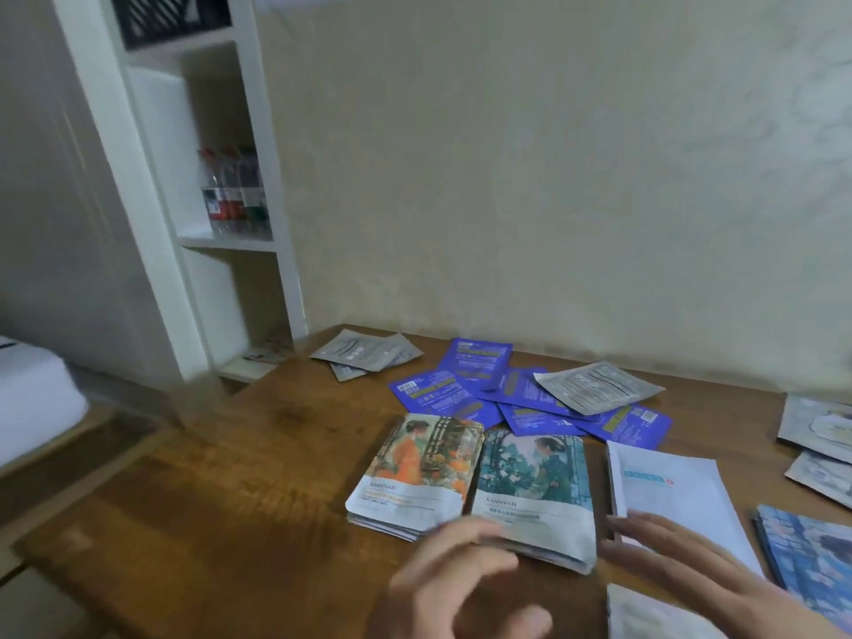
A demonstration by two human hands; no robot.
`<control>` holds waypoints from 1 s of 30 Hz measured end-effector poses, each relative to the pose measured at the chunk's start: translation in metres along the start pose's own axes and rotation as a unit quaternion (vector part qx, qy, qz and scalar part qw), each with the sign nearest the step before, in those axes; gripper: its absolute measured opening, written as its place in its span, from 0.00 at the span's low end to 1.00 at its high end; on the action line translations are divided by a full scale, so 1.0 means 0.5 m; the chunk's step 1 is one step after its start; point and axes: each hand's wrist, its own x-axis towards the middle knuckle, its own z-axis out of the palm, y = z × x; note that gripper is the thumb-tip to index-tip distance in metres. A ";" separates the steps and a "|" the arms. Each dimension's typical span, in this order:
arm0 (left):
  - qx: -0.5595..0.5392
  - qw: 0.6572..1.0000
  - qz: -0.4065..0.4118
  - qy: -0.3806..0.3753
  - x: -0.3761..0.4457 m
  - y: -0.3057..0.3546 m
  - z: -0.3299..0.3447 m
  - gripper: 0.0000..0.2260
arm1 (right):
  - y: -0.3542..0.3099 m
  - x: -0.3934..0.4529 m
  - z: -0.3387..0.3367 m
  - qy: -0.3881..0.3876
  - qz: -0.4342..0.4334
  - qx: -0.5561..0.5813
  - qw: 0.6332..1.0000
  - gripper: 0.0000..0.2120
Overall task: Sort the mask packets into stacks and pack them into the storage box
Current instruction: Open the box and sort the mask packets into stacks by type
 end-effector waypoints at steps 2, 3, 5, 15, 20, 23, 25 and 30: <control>0.053 0.980 0.012 0.192 0.069 -0.062 -0.062 0.09 | -0.035 0.069 -0.037 0.109 -0.042 0.014 0.993 0.27; 0.064 0.979 -0.053 0.188 0.113 -0.118 -0.087 0.09 | -0.043 0.106 -0.045 0.131 -0.071 -0.014 0.989 0.24; 0.107 0.970 -0.182 0.117 0.209 -0.220 -0.126 0.11 | -0.074 0.213 -0.062 0.147 -0.093 -0.056 0.983 0.25; 0.313 0.904 -0.234 -0.170 0.427 -0.571 -0.205 0.39 | -0.137 0.741 -0.052 0.038 -0.065 -0.114 0.991 0.30; 0.310 0.900 -0.214 -0.217 0.412 -0.606 -0.217 0.34 | -0.126 0.828 -0.026 0.026 -0.045 -0.119 0.992 0.32; 0.320 0.896 -0.187 -0.243 0.362 -0.588 -0.255 0.33 | -0.136 0.850 -0.021 0.073 -0.039 -0.070 0.994 0.26; 0.341 0.883 -0.168 -0.274 0.306 -0.569 -0.295 0.33 | -0.164 0.858 -0.012 0.102 -0.022 -0.015 0.994 0.22; 0.352 0.860 -0.170 -0.328 0.138 -0.492 -0.399 0.34 | -0.288 0.856 0.035 0.027 -0.053 0.003 0.998 0.09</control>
